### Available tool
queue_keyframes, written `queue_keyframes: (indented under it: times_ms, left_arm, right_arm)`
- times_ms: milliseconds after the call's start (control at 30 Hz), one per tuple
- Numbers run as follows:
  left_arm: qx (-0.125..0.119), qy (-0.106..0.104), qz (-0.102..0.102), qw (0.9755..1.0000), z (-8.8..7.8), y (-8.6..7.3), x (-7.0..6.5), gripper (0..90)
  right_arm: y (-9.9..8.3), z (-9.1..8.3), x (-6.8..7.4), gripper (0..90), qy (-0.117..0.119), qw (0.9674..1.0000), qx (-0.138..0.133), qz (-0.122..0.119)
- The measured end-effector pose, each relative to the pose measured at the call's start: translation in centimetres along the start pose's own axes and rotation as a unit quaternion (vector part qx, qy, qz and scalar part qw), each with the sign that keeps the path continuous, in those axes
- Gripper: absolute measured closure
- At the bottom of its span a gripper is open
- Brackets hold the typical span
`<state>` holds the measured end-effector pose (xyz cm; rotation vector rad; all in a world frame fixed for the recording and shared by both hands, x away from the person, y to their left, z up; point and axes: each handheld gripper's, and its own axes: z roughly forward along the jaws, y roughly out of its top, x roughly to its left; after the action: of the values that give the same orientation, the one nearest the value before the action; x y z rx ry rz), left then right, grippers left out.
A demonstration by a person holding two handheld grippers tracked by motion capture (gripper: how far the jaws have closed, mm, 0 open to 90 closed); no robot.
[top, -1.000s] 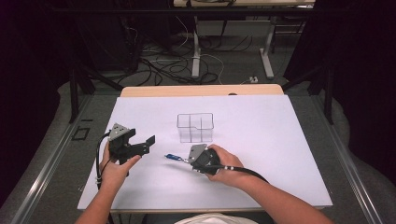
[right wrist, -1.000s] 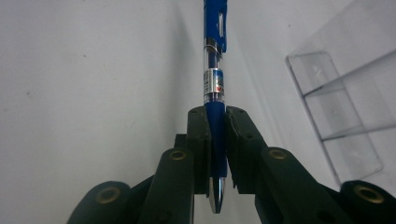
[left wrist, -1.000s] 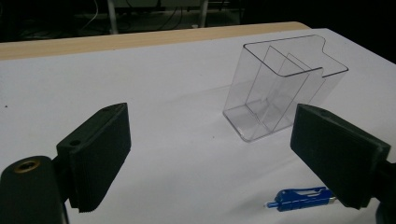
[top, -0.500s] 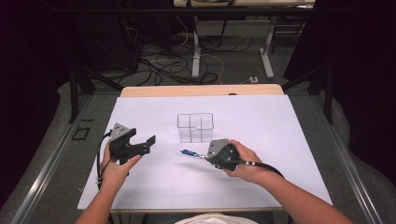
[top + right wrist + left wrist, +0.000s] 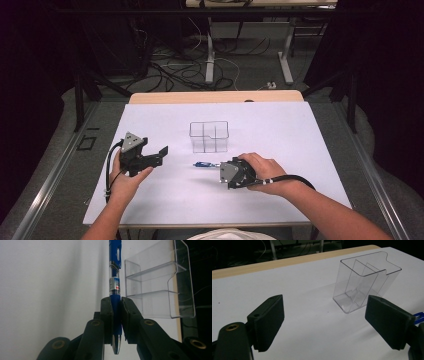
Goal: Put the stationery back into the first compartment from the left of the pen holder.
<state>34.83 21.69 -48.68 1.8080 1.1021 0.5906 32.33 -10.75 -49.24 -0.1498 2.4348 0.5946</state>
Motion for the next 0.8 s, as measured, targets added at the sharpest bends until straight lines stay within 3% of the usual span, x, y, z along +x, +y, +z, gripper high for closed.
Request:
queue_keyframes:
  times_ms: [167,233,267,367,467,600,633,700,800]
  left_arm:
    - [0.002,0.001,0.011,0.9999,0.1,0.0,-0.2,15.5]
    - [0.003,0.004,0.020,0.9998,0.1,0.0,-0.3,15.5]
    - [0.005,0.006,0.024,0.9997,0.2,0.0,-0.4,15.6]
    - [0.014,0.017,0.040,0.9989,0.2,0.1,-0.6,15.7]
    - [0.020,0.020,0.050,0.9983,0.3,0.1,-0.7,15.7]
    - [0.021,0.023,0.069,0.9971,0.4,0.2,-1.0,16.1]
    - [0.021,0.023,0.072,0.9970,0.4,0.2,-1.1,16.4]
    - [0.028,0.016,0.072,0.9969,0.4,0.3,-1.2,16.4]
    - [0.030,0.006,0.075,0.9967,0.4,0.5,-1.4,16.4]
  right_arm:
    - [0.6,-0.2,0.4,80.9,-0.021,0.9985,0.001,-0.050]
    - [0.8,-0.2,0.6,80.9,-0.034,0.9965,-0.001,-0.077]
    - [1.0,-0.3,0.6,80.9,-0.040,0.9945,0.003,-0.097]
    - [1.2,-0.3,0.9,80.9,-0.058,0.9898,0.011,-0.130]
    - [1.4,-0.2,0.9,80.9,-0.065,0.9826,0.017,-0.173]
    - [1.6,-0.2,1.1,80.9,-0.059,0.9819,0.033,-0.177]
    - [1.7,-0.1,1.0,80.9,-0.067,0.9802,0.017,-0.185]
    - [1.7,-0.1,1.1,80.9,-0.067,0.9817,0.022,-0.177]
    - [1.9,-0.1,1.0,80.9,-0.068,0.9800,0.017,-0.186]
